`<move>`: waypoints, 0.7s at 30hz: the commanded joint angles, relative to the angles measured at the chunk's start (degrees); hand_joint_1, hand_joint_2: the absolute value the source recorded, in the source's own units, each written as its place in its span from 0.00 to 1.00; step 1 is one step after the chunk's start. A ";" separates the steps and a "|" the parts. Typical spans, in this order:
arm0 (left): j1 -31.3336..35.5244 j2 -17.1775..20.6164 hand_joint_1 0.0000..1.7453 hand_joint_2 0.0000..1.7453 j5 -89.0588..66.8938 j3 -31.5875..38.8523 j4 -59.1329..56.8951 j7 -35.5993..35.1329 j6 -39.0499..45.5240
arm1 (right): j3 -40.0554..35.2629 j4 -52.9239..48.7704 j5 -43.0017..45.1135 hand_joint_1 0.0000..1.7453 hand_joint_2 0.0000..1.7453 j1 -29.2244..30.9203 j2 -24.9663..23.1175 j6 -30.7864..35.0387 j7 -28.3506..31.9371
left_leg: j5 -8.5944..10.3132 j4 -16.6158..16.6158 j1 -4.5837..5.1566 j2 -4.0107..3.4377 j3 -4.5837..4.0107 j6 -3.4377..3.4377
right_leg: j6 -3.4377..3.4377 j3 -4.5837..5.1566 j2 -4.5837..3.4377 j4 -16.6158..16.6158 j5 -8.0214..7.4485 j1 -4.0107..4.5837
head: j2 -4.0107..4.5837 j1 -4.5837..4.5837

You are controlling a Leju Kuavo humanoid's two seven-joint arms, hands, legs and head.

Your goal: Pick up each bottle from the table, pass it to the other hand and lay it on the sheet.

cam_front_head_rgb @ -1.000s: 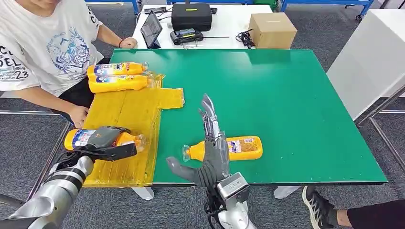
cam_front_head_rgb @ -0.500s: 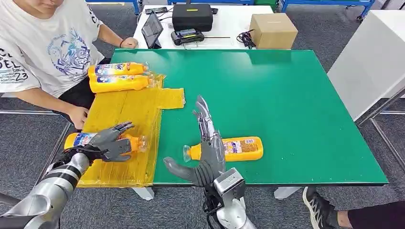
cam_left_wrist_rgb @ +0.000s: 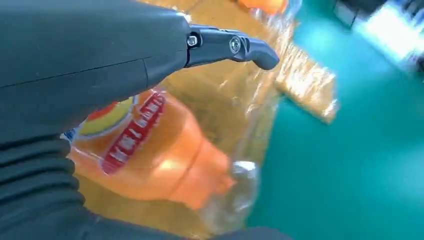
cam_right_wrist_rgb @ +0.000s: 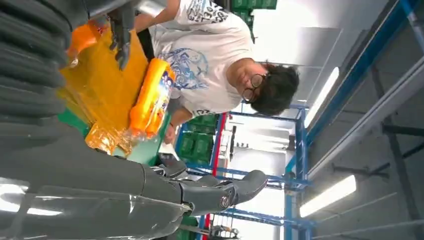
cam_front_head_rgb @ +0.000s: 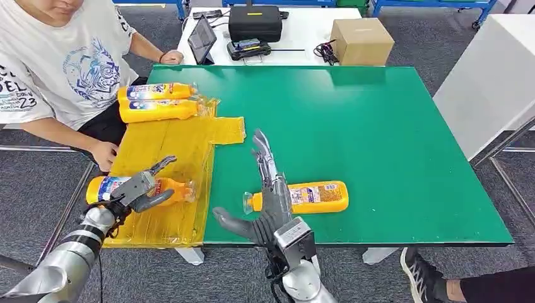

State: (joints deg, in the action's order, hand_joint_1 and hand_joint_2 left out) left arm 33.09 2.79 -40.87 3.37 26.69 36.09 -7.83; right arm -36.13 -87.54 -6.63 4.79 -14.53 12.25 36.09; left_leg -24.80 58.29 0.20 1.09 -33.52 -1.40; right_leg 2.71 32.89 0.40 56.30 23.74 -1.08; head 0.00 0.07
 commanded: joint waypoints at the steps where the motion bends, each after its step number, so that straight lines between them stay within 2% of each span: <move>1: -3.45 -8.31 0.00 0.00 4.53 4.84 9.92 3.91 35.04 | -0.23 11.68 -25.98 0.00 1.00 5.79 3.67 13.57 -12.98 | 0.13 -0.07 -0.11 -0.01 -0.29 0.06 | -0.11 0.12 0.06 -0.18 -0.17 0.12 | 0.00 0.00; 3: -3.53 -7.74 0.00 0.00 5.29 4.33 10.10 3.91 34.75 | 0.42 12.48 -25.95 0.00 1.00 6.08 3.86 13.23 -12.29 | 0.14 0.02 -0.13 0.01 -0.45 0.01 | -0.08 0.26 0.07 -0.13 -0.17 0.14 | 0.00 0.00; 4: -4.66 -7.98 0.00 0.00 7.20 4.22 13.61 3.91 38.40 | 0.37 13.14 -29.29 0.00 1.00 6.39 4.25 13.45 -14.68 | 0.14 0.03 -0.11 -0.06 -0.53 0.01 | -0.04 0.36 0.00 -0.08 -0.17 0.12 | 0.00 0.02; 5: -6.26 -7.09 0.00 0.00 10.82 1.63 17.28 3.91 42.49 | -0.14 14.03 -32.52 0.00 1.00 7.34 5.46 10.53 -19.11 | 0.14 0.00 -0.13 -0.30 -0.62 0.00 | -0.01 0.48 -0.12 -0.12 -0.29 0.14 | 0.00 -0.02; 6: -6.69 -6.32 0.00 0.00 14.99 1.03 18.72 3.91 43.59 | -0.27 15.49 -39.16 0.00 1.00 8.54 6.95 10.94 -23.85 | 0.12 0.00 -0.14 -0.36 -0.65 0.02 | -0.08 0.57 -0.14 -0.14 -0.31 0.16 | 0.00 -0.02; 8: -6.98 -5.50 0.00 0.00 15.73 1.37 18.92 3.91 45.75 | 0.52 17.99 -39.32 0.00 1.00 9.79 7.79 6.08 -27.99 | 0.18 -0.03 -0.09 -0.41 -0.79 0.01 | -0.12 0.71 -0.19 -0.10 -0.34 0.12 | 0.00 0.02; 13: -7.44 -5.21 0.00 0.00 16.24 1.19 19.68 3.91 45.99 | 0.20 19.12 -40.02 0.00 1.00 10.52 8.05 5.59 -28.15 | 0.16 0.01 -0.16 -0.52 -0.97 0.02 | -0.12 0.92 -0.18 -0.08 -0.29 0.19 | 0.00 0.00; 14: -8.06 -5.12 0.00 0.00 17.18 1.04 20.87 3.91 47.30 | 1.29 19.22 -38.60 0.00 1.00 10.13 7.34 5.06 -29.01 | 0.15 0.01 -0.17 -0.47 -1.00 0.02 | -0.14 0.90 -0.16 -0.07 -0.28 0.20 | 0.00 -0.04; 15: -8.66 -5.24 0.00 0.00 16.46 2.02 22.04 3.91 47.83 | -0.58 20.64 -42.50 0.00 1.00 11.76 8.87 3.11 -32.74 | 0.16 0.03 -0.15 -0.48 -1.13 -0.01 | -0.09 1.05 -0.24 -0.03 -0.30 0.16 | 0.00 0.02; 17: -9.06 -5.62 0.00 0.00 18.13 3.40 22.68 3.91 47.83 | 0.24 21.56 -40.81 0.00 1.00 12.05 9.02 1.40 -33.74 | 0.12 0.03 -0.20 -0.56 -1.08 0.03 | -0.14 1.00 -0.29 -0.07 -0.29 0.21 | 0.00 0.02; 20: -9.55 -6.83 0.00 0.00 24.00 5.25 23.18 3.91 41.66 | 0.16 25.62 -41.83 0.00 1.00 15.08 11.93 -2.82 -37.41 | 0.19 0.03 -0.15 -0.47 -1.25 -0.03 | -0.07 1.16 -0.21 -0.04 -0.32 0.15 | 0.00 0.00; 21: -10.05 -7.28 0.00 0.00 24.14 5.34 23.75 3.91 40.81 | 1.68 26.54 -39.66 0.00 1.00 15.02 12.57 -3.27 -36.47 | 0.15 0.03 -0.18 -0.52 -1.17 0.00 | -0.11 1.08 -0.24 -0.07 -0.31 0.19 | 0.00 0.00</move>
State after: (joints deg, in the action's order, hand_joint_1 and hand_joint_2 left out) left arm 24.03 -3.10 -22.73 5.62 47.76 38.93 39.38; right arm -35.56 -72.24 -47.50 13.19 -7.98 14.29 2.83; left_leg -24.59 58.35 0.08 0.69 -34.92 -1.46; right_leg 2.70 34.20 0.24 56.33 23.43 -0.97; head 0.00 0.07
